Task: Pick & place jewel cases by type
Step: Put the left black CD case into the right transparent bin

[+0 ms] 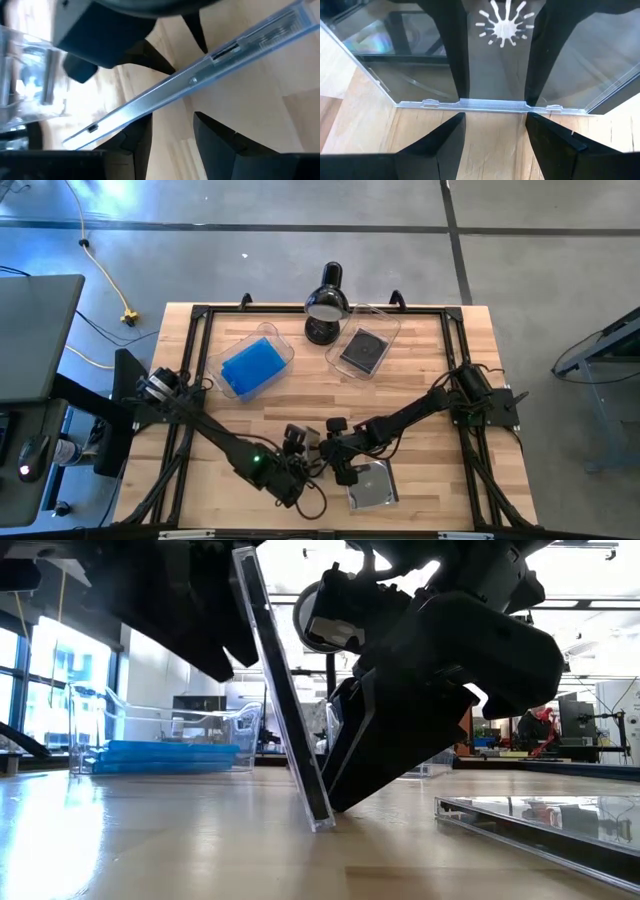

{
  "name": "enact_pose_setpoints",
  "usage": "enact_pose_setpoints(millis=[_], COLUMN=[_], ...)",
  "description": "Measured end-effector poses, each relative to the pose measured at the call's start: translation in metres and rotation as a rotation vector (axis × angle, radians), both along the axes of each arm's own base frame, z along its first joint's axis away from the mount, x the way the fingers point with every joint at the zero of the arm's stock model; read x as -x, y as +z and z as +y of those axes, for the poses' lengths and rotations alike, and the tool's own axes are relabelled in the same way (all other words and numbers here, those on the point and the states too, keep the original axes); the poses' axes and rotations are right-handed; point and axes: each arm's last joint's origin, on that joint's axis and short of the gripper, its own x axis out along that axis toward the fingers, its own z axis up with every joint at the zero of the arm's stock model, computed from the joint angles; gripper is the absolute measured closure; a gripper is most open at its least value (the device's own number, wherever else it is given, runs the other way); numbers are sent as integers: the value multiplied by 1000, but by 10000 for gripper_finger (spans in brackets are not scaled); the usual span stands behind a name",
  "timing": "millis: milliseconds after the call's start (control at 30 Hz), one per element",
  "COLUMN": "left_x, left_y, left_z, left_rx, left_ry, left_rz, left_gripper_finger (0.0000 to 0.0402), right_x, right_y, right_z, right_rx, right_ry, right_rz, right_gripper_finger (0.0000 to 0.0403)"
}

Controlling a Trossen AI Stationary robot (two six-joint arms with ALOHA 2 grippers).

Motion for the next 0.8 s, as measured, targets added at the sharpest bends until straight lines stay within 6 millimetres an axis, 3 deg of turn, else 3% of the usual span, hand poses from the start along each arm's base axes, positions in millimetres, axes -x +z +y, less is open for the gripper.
enact_pose_setpoints(millis=[800], left_x=[16], left_y=[4], left_z=[-18], left_rx=[-157], left_ry=[-23], left_rz=[-81], left_gripper_finger=[262], right_x=[0], right_y=[0], right_z=[0], right_rx=[-4], right_ry=[-2], right_rz=[3], right_gripper_finger=[194])
